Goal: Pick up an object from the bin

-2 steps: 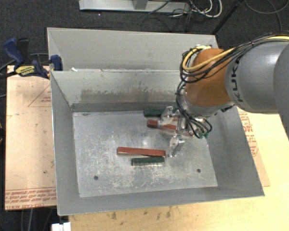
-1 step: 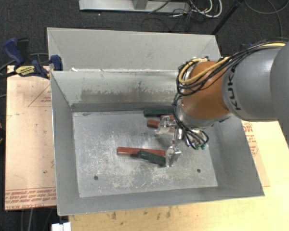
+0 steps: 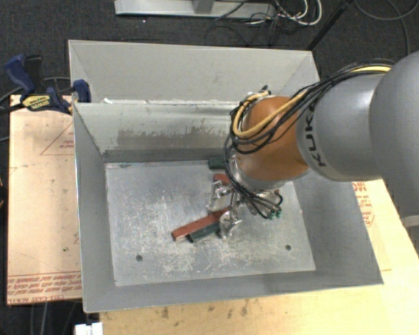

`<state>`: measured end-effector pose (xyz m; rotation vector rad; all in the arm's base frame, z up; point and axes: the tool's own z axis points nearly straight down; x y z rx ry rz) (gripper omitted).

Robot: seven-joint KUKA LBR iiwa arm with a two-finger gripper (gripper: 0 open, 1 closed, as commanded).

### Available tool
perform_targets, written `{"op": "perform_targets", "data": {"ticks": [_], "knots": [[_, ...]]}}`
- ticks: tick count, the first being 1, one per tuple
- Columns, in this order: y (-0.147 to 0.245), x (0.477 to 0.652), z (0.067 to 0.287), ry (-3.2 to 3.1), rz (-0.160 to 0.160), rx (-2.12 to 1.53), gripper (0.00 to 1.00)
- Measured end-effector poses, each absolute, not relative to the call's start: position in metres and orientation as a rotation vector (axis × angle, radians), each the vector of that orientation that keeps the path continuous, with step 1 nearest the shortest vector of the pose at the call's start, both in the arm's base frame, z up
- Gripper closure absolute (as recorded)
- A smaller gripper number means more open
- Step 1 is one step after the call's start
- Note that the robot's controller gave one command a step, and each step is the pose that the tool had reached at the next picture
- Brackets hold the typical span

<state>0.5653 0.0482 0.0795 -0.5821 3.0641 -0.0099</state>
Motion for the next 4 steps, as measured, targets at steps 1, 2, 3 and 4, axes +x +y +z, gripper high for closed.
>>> {"op": "perform_targets", "data": {"ticks": [1,2,3,4], "knots": [[0.048,0.565,0.080,3.064,-0.010,-0.583,1.00],[0.045,0.562,0.197,3.083,0.001,-0.589,1.00],[0.045,0.562,0.197,3.083,0.001,-0.590,1.00],[0.044,0.563,0.220,3.064,0.003,-0.708,1.00]]}}
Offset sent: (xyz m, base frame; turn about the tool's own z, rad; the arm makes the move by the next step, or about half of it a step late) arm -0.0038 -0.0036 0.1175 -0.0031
